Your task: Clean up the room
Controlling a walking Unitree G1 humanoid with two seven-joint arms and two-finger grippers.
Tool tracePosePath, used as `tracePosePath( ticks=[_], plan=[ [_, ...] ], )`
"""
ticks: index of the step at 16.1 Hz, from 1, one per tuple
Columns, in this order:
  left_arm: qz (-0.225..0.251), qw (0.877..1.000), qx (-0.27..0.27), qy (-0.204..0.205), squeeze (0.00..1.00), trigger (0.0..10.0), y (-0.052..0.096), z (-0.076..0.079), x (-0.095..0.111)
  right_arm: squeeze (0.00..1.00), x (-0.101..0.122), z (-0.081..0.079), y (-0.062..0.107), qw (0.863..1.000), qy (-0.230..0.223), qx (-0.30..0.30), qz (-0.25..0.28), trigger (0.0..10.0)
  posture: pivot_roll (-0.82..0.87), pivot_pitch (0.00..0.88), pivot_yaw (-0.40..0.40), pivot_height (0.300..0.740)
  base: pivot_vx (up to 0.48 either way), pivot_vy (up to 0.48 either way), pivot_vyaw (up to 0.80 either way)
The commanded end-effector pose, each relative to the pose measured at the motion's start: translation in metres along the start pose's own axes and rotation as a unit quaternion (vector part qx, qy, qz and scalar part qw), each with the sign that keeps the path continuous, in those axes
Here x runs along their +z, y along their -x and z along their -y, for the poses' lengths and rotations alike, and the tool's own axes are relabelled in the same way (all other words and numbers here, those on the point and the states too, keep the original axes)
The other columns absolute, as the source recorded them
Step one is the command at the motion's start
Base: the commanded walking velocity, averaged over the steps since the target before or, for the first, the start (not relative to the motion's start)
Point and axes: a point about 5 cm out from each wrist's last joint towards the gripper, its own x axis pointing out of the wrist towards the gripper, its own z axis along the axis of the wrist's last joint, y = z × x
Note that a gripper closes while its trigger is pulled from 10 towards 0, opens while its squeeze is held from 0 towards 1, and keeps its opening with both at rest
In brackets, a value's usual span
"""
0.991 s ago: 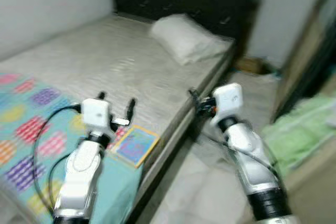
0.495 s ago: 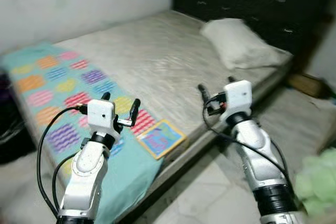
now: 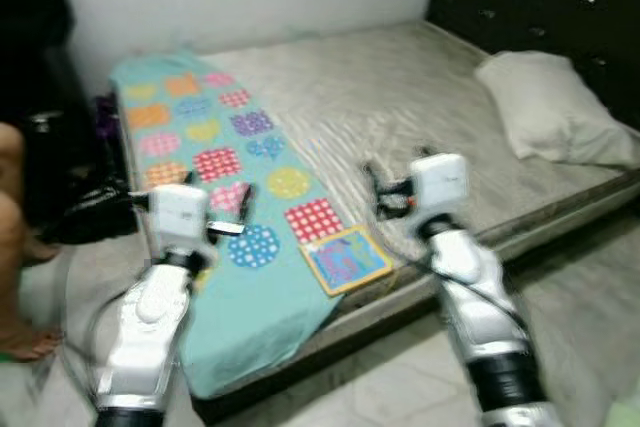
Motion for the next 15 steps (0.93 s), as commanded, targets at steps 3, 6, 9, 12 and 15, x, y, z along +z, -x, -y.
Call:
tracePosePath(
  ticks=[3, 6, 9, 12, 15],
  plan=[
    [0.002, 1.000, -0.006, 0.004, 0.00, 10.0, -0.0019, 0.0066, 0.0009, 0.00, -0.0017, 0.0096, 0.0023, 1.000, 0.004, -0.009, -0.005, 10.0, -0.02, 0.000, -0.054, 0.740, 0.000, 0.000, 0.80],
    [0.001, 1.000, -0.006, 0.003, 0.00, 10.0, -0.0019, 0.0064, 0.0005, 0.00, -0.0015, 0.0083, 0.0024, 1.000, 0.003, -0.006, -0.003, 10.0, -0.02, 0.000, -0.054, 0.740, 0.000, 0.000, 0.80],
    [-0.001, 1.000, -0.007, 0.003, 0.00, 10.0, -0.0023, 0.0072, 0.0003, 0.00, -0.0015, 0.0076, 0.0021, 1.000, 0.003, -0.002, -0.003, 10.0, -0.02, 0.000, -0.053, 0.740, 0.000, 0.000, 0.80],
    [0.000, 1.000, -0.007, 0.005, 0.00, 10.0, -0.0021, 0.0071, -0.0002, 0.00, -0.0015, 0.0061, 0.0019, 1.000, 0.002, 0.001, -0.003, 10.0, -0.02, 0.000, -0.055, 0.740, 0.000, 0.000, 0.80],
    [-0.001, 1.000, -0.012, 0.006, 0.00, 10.0, -0.0018, 0.0083, -0.0005, 0.00, -0.0012, 0.0056, 0.0016, 1.000, -0.002, 0.003, -0.001, 10.0, -0.02, 0.000, -0.055, 0.740, 0.000, 0.000, 0.80]
  ],
)
